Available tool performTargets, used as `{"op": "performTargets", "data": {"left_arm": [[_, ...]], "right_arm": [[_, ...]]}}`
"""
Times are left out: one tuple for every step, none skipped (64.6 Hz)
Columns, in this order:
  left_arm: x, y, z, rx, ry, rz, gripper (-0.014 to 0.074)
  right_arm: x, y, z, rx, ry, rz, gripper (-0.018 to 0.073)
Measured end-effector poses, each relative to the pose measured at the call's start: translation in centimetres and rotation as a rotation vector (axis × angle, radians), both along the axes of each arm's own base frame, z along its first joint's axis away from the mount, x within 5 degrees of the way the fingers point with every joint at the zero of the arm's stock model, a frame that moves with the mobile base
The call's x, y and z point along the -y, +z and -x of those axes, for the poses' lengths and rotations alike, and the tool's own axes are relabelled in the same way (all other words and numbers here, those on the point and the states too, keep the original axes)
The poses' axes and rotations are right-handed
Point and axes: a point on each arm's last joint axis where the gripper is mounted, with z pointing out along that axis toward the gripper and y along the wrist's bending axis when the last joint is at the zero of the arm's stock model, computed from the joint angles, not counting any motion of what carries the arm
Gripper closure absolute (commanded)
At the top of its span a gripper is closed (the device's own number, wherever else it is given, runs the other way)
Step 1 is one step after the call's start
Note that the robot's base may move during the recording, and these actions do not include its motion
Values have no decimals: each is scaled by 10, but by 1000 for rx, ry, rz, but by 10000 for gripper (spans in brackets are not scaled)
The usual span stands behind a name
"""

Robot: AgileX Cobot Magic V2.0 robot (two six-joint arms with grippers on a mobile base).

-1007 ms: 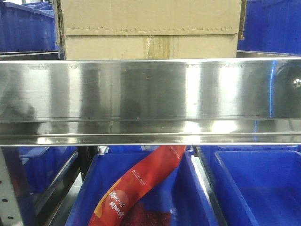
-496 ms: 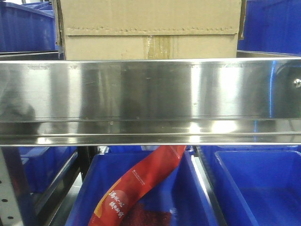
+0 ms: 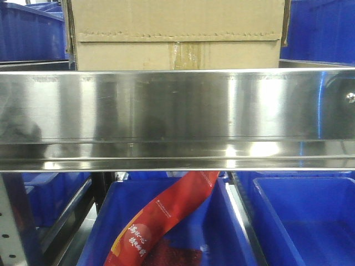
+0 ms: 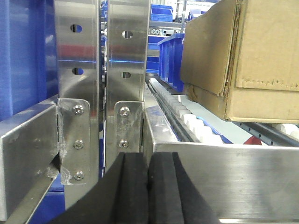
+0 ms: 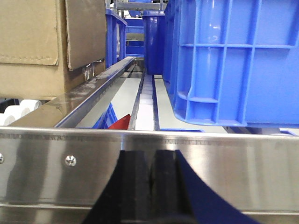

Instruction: Stack two boxes on right shelf middle

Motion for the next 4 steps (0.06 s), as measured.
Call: {"op": "performTargets", "data": {"left_arm": [[0,0,0,0,0,0,708],[0,0,0,0,0,0,708],[0,0,0,0,0,0,708],[0,0,0,0,0,0,708]], "right_arm": [[0,0,0,0,0,0,713],[0,0,0,0,0,0,713],[0,0,0,0,0,0,713],[0,0,0,0,0,0,713]]}}
